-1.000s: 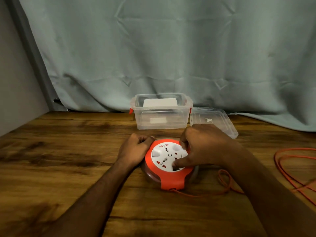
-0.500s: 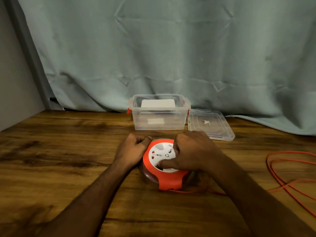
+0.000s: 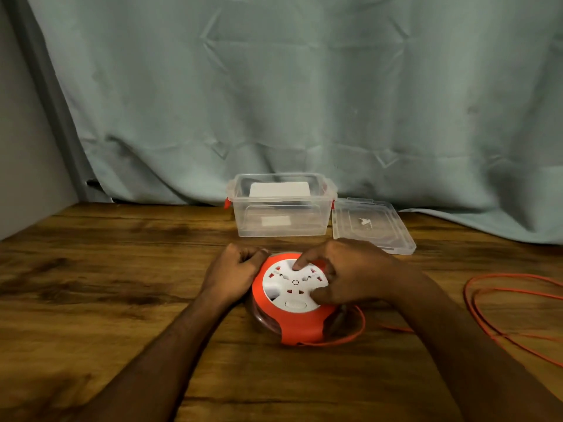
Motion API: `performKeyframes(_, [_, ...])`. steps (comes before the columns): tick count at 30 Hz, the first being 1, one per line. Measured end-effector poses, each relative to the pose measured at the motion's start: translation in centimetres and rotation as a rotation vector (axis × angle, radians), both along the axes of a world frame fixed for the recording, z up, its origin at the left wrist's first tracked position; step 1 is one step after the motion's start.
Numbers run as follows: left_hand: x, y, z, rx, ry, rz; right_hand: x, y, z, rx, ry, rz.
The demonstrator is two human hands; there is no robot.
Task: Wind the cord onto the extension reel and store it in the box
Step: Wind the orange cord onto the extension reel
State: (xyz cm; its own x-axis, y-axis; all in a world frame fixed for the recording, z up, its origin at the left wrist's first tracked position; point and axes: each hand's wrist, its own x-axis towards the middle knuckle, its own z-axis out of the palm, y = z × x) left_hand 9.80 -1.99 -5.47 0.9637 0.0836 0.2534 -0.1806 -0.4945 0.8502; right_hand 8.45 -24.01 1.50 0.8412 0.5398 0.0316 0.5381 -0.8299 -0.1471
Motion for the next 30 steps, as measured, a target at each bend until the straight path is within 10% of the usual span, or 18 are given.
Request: performKeyframes(30, [0.8, 0.5, -0.9, -0.043, -0.032, -0.013, -0.6, 1.9, -0.7, 0.077, -0.114, -0.061])
